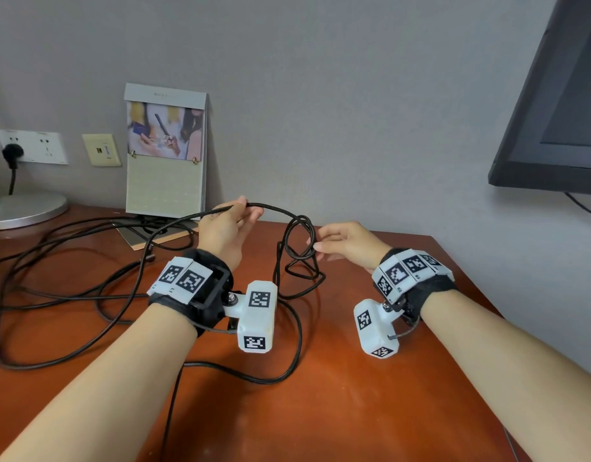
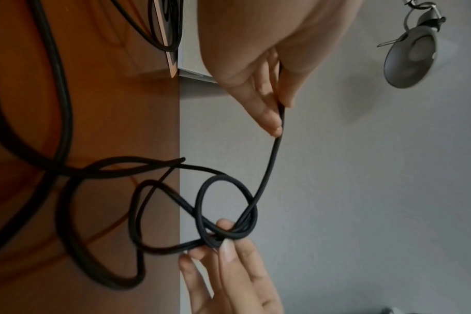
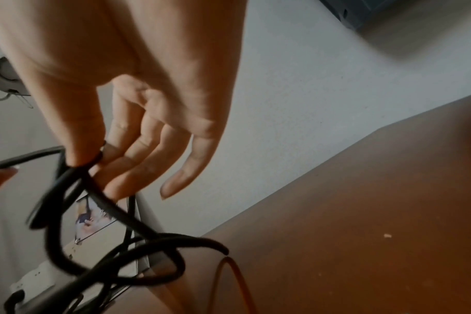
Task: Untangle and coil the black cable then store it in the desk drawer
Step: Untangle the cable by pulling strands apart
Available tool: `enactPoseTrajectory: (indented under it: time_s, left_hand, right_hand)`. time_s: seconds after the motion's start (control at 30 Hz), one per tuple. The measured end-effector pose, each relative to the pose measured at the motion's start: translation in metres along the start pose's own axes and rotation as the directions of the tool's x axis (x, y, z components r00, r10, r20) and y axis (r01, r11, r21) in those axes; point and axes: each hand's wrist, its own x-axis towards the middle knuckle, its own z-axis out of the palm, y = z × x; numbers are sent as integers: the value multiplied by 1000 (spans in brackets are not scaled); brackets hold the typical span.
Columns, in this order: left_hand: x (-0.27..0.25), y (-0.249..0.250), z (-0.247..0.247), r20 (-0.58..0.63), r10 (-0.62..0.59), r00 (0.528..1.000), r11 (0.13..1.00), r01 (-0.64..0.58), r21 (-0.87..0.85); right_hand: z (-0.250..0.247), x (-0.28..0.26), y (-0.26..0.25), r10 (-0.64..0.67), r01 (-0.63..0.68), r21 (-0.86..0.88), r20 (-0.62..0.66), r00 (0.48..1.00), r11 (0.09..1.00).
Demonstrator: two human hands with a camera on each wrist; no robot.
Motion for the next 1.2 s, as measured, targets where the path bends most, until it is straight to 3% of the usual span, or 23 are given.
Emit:
enactPoseTrajectory:
  time_s: [0.07, 0.13, 0.23, 0.37, 0.47, 0.67, 0.73, 0.83, 0.9, 1.13, 1.2]
  left_hand:
    - [-3, -1, 0, 54, 3, 999, 1000, -5, 30]
    - [-6, -4, 1, 154, -2, 988, 984, -26, 174]
    - [-13, -14, 7, 262, -60, 963, 907, -57, 418]
    - [-19, -27, 18, 353, -86, 932, 804, -145, 577]
    - [-13, -32, 16, 372, 16, 928, 693, -278, 665]
    - [-10, -31, 16, 471, 217, 855, 396, -518, 758]
    - [-8, -27, 15, 493, 190, 849, 401, -525, 751]
    - [-7, -25, 14, 477, 59, 877, 542, -429, 723]
    - [-8, -24, 15, 482, 22, 876, 572, -407, 712]
    - [-2, -28, 17, 444, 130, 886, 515, -443, 733]
    - [-1, -29, 17, 407, 147, 901, 566, -414, 713]
  right_hand:
    - [2, 1, 0, -9, 9, 1, -41, 999, 1000]
    - [5, 1, -2, -32, 31, -9, -66, 997, 999]
    - [13, 1, -13, -90, 88, -41, -34, 995, 995]
    - [17, 1, -24, -124, 118, -100, -52, 991, 988]
    - [15, 1, -23, -142, 132, -126, -76, 987, 983]
    - [22, 1, -25, -167, 139, -177, -156, 974, 974]
    - [27, 1, -28, -189, 154, -229, -142, 972, 961]
    - [27, 6, -29, -149, 118, -169, -184, 971, 978]
    - [26, 8, -30, -139, 104, -177, -197, 970, 979]
    - [24, 17, -27, -125, 66, -208, -282, 951, 976]
    - [18, 20, -22, -135, 52, -263, -306, 943, 963]
